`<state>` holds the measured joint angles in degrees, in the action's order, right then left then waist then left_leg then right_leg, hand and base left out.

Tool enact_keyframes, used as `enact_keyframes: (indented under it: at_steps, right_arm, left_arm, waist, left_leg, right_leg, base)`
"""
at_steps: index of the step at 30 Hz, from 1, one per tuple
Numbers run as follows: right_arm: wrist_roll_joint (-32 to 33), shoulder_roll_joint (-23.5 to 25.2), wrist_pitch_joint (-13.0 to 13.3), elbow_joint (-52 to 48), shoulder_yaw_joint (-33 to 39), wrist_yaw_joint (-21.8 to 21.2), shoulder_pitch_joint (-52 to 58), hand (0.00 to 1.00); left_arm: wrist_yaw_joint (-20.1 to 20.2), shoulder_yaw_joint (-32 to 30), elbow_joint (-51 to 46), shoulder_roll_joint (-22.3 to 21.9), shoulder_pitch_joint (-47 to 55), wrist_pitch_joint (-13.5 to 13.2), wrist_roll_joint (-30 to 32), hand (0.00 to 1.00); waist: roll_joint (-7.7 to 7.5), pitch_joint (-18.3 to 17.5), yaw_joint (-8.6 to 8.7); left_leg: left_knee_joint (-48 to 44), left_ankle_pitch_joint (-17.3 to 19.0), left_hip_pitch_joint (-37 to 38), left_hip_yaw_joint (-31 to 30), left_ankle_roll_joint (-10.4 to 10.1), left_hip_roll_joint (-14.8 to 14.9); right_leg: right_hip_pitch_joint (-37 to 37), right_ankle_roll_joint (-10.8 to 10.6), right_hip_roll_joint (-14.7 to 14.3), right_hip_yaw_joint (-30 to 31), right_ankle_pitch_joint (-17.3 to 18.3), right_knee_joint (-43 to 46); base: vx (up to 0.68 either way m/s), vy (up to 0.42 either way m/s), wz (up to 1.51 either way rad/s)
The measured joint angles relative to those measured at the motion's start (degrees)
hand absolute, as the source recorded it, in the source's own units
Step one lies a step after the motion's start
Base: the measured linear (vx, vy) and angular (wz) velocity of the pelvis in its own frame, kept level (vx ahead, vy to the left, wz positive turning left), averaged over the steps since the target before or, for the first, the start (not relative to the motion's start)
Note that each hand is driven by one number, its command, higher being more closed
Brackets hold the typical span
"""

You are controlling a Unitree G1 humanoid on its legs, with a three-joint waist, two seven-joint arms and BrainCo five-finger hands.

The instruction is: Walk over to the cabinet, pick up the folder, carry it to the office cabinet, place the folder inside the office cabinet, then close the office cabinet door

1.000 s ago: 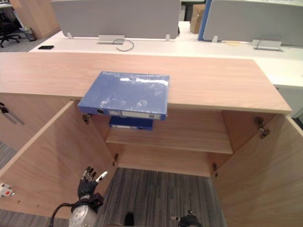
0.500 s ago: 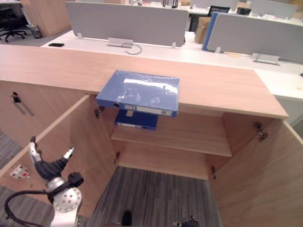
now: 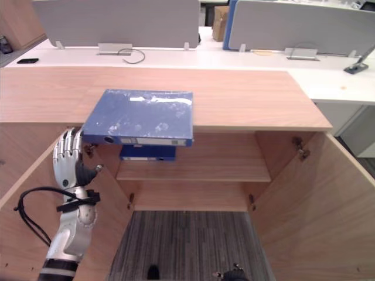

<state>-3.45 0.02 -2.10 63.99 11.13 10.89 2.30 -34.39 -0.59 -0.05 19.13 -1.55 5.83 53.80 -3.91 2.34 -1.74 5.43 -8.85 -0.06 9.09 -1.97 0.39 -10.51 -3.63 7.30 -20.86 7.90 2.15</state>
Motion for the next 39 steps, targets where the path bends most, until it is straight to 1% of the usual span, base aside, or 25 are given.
enact_keyframes:
  at_steps: [3, 7, 10, 13, 17, 18, 23, 27, 34, 39]
  right_arm:
    - [-0.05, -0.29, 0.0, 0.02, 0.04, -0.68, 0.11, 0.0]
    - [-0.16, -1.02, 0.0, 0.02, 0.36, -0.75, 0.18, 0.0]
    - [-0.18, -1.18, -0.02, 0.02, 1.23, -0.75, 0.18, 0.0]
    - [-0.18, -1.2, -0.02, 0.02, 1.27, -0.76, 0.09, 0.0]
    - [-0.21, -1.2, -0.02, 0.02, 1.62, -0.76, -0.03, 0.0]
    - [-0.22, -1.17, -0.03, 0.1, 2.73, -0.78, -0.03, 0.0]
    - [-0.24, -1.6, -0.04, 0.9, 3.32, -0.78, 0.07, 0.0]
    - [-0.23, -1.6, -0.06, 1.01, 3.34, -0.8, 0.22, 0.0]
    - [-0.22, -1.6, -0.07, 1.01, 3.35, -0.8, 0.12, 0.0]
    - [-0.23, -1.62, -0.1, 1.01, 3.47, -0.83, 0.11, 0.0]
  left_arm:
    - [1.2, 0.03, 2.04, 1.71, -0.83, 0.01, 1.39, 0.0]
    - [2.32, 0.24, 3.16, 1.91, -2.21, 0.12, 1.93, 0.0]
    - [2.43, 0.5, 3.18, 2.49, -2.39, 0.12, 1.97, 0.0]
    - [2.75, 1.69, 3.19, 3.8, -2.42, 0.1, 2.11, 0.0]
    - [2.84, 2.42, 3.19, 3.9, -3.61, 0.09, 2.85, 0.0]
    - [2.84, 2.88, 3.19, 3.9, -4.23, 0.07, 2.9, 0.0]
    - [2.83, 3.2, 3.19, 3.91, -5.42, 0.14, 2.88, 0.0]
    - [2.83, 4.81, 3.2, 3.92, -6.88, 0.14, 2.91, 0.0]
    - [2.86, 6.7, 3.51, 3.92, -7.35, 0.04, 2.9, 0.0]
    - [2.92, 7.79, 6.19, 4.04, -9.79, -0.05, 2.9, 0.0]
  waist:
    - [0.06, -0.07, 0.86]
    - [0.04, -0.09, 1.15]
    - [-0.04, -0.15, 1.23]
    - [-0.06, -0.19, 1.37]
    - [-0.03, -0.6, 1.53]
    - [-0.02, -0.69, 1.58]
    - [-0.09, -1.36, 2.46]
    - [-0.07, -1.72, 2.54]
    - [-0.1, -1.86, 2.75]
    - [-0.11, -2.01, 2.94]
  left_leg:
    - [0.01, 0.3, 0.32, 0.42, -0.39, 0.61]
    - [0.01, 0.7, 0.41, 0.53, -0.84, 0.97]
    - [-0.01, 0.99, 0.52, 0.76, -0.9, 0.93]
    - [-0.01, 1.42, 1.18, 1.26, -1.03, 0.84]
    - [-0.01, 1.5, 1.25, 1.5, -1.04, 0.87]
    - [-0.01, 1.5, 1.25, 1.5, -1.04, 0.91]
    - [0.0, 1.54, 1.31, 1.6, -1.08, 0.92]
    - [0.0, 1.61, 1.43, 1.71, -1.06, 0.94]
    - [0.0, 1.87, 1.83, 1.9, -1.15, 0.91]
    - [0.0, 1.89, 1.83, 1.93, -1.17, 0.92]
  right_leg:
    - [-0.04, 0.46, -0.32, 0.55, 0.25, -0.03]
    - [0.01, 0.89, -0.64, 0.78, 0.5, -0.03]
    - [0.0, 1.14, -0.64, 0.98, 0.65, -0.04]
    - [-0.43, 1.5, -0.74, 1.48, 0.85, -0.04]
    - [-0.45, 1.64, -0.77, 1.7, 0.87, -0.22]
    - [-0.47, 1.91, -0.82, 1.7, 0.86, -0.26]
    - [-0.53, 2.3, -0.85, 1.78, 0.87, -0.34]
    - [-0.56, 2.82, -0.86, 1.91, 0.91, -0.34]
    - [-0.83, 3.07, -0.82, 2.08, 1.02, -0.34]
    - [-0.83, 3.11, -0.83, 2.09, 1.05, -0.34]
  base:
    - [0.01, -0.03, -0.1]
    - [0.01, -0.02, -0.03]
    - [0.02, -0.006, -0.03]
    - [0.03, -0.01, -0.09]
    - [0.01, 0.001, -0.02]
    - [0.0, 0.0, 0.0]
    - [0.0, 0.0, 0.0]
    - [0.0, 0.0, 0.0]
    - [0.0, 0.0, 0.0]
    - [0.0, 0.0, 0.0]
